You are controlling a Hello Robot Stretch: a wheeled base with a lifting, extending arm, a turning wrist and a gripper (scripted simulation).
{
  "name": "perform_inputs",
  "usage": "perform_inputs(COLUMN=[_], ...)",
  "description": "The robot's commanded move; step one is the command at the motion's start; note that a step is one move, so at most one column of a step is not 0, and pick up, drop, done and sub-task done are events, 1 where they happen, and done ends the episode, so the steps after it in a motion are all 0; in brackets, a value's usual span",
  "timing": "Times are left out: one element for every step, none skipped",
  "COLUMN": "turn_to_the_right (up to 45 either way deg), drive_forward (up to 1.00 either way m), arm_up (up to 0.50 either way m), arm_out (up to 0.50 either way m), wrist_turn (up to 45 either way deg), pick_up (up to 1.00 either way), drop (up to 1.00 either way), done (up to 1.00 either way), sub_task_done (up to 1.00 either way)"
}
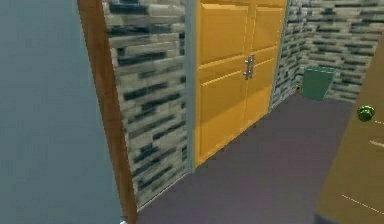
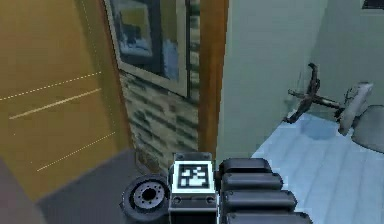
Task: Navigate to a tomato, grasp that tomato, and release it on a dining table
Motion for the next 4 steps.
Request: perform_inputs(turn_to_the_right=[15.0,0.0,6.0,0.0], drive_forward=[0.00,1.00,0.00,0.50], arm_up=[0.00,0.00,0.00,0.00], arm_out=[0.00,0.00,0.00,0.00], wrist_turn=[0.0,0.0,0.0,0.0], pick_up=[0.00,0.00,0.00,0.00], drop=[0.00,0.00,0.00,0.00], done=[0.00,0.00,0.00,0.00], sub_task_done=[0.00,0.00,0.00,0.00])
